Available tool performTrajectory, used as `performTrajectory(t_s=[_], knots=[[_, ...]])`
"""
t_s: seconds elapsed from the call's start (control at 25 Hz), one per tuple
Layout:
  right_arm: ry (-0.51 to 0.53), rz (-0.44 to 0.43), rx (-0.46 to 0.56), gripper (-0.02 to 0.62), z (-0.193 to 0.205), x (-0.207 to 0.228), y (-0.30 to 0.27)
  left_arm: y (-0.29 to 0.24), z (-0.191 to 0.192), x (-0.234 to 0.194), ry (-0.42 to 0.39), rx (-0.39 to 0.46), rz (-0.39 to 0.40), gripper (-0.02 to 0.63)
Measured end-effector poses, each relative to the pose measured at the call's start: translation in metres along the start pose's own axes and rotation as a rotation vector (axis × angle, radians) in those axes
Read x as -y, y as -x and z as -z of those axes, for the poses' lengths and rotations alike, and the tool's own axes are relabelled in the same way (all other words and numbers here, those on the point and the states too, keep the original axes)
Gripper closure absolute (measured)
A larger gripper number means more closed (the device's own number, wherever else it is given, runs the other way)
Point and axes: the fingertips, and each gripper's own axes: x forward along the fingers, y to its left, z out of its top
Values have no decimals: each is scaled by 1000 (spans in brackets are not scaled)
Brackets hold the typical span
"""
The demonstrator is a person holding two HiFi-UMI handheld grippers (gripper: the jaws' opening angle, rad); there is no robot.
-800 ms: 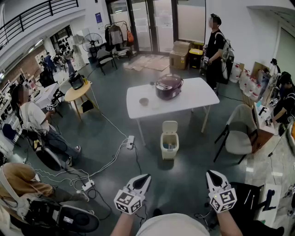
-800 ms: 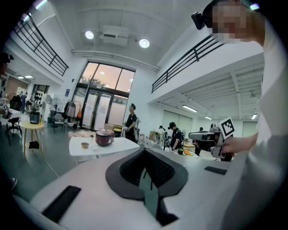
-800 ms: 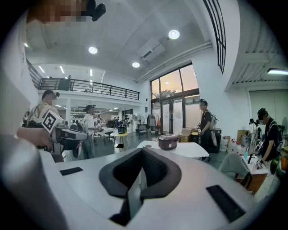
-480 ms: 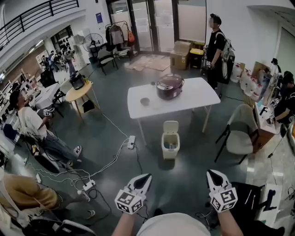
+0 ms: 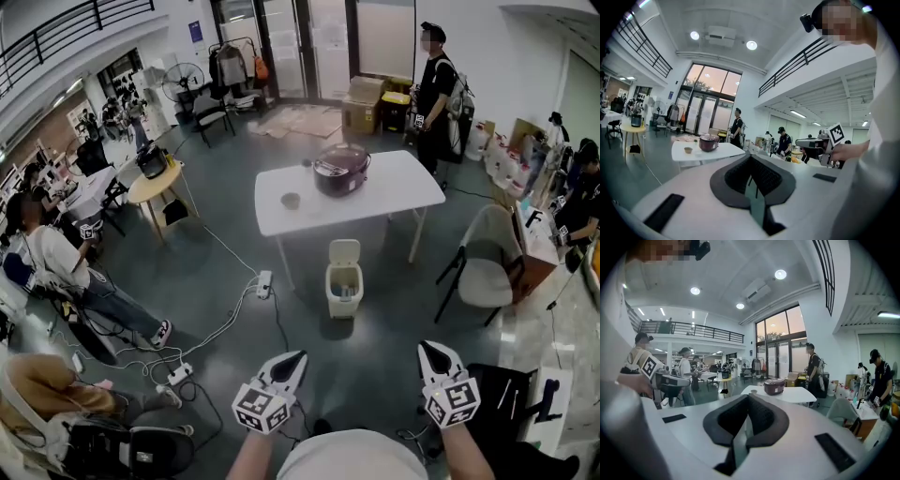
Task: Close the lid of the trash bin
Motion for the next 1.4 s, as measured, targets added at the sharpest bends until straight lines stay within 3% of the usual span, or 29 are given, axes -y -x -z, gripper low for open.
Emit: performTrajectory(t_s=[0.4, 1.4], knots=[[-20, 8, -3, 538, 4, -14, 0, 6, 14, -4, 17, -22, 18, 594], [-41, 47, -43, 518, 18, -59, -21, 33, 34, -46, 35, -63, 80, 594]])
